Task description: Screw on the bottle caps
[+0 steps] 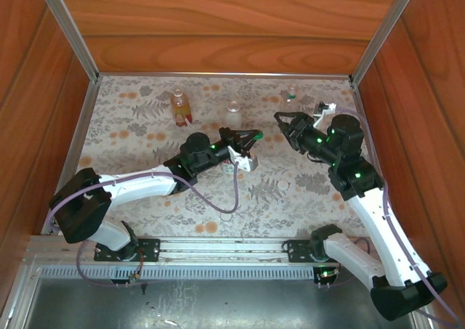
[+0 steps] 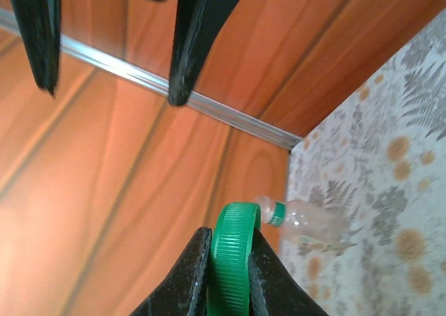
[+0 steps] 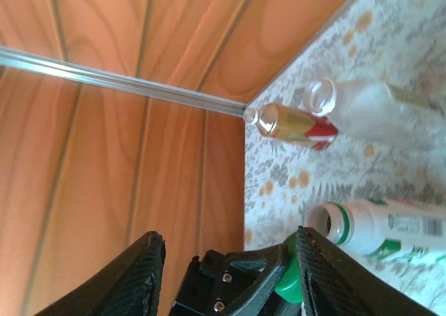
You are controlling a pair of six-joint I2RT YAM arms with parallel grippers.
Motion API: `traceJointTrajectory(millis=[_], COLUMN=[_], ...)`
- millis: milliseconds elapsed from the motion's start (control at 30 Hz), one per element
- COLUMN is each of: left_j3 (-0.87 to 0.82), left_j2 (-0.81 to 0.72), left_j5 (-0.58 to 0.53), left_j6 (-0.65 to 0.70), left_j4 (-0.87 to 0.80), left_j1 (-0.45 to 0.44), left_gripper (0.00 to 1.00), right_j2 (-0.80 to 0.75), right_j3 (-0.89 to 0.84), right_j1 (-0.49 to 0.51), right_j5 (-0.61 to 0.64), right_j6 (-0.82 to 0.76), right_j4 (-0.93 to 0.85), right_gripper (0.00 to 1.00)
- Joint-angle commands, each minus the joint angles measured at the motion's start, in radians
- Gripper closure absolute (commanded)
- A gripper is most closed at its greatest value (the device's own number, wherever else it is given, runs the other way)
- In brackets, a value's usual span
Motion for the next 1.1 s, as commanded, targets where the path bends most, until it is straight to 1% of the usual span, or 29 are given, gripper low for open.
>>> traceJointTrajectory(millis=[0, 67, 133, 433, 633, 700, 1067], left_j3=[0.035, 0.042, 0.052, 0.09, 0.118, 0.121, 0.109], left_j2=[0.027, 0.031, 0.037, 0.064, 0.096, 0.103, 0.108], left_j5=[-0.074, -0.08, -0.093, -0.094, -0.101, -0.1, -0.104], left_j6=[0.242, 0.263, 0.287, 0.309, 0.318, 0.321, 0.316], left_j4=[0.013, 0.013, 0.013, 0.013, 0.013, 0.012, 0.013], left_j1=[-0.027, -0.034, -0.043, -0.07, -0.072, -0.073, -0.073], left_gripper=[0.98, 0.98, 0.98, 0.99, 0.99, 0.99, 0.99], right_j2=[0.019, 0.032, 0.042, 0.104, 0.137, 0.141, 0.129], right_j3=[-0.056, -0.096, -0.13, -0.217, -0.246, -0.258, -0.26], right_j1=[-0.067, -0.099, -0.117, -0.146, -0.155, -0.159, -0.165], right_j5=[-0.23, -0.291, -0.325, -0.432, -0.492, -0.502, -0.494], right_j6=[0.159, 0.209, 0.246, 0.366, 0.449, 0.475, 0.469], right_j4=[0.079, 0.14, 0.186, 0.349, 0.475, 0.51, 0.496], right_gripper=[0.5, 0.54, 0.56, 0.57, 0.67, 0.72, 0.89])
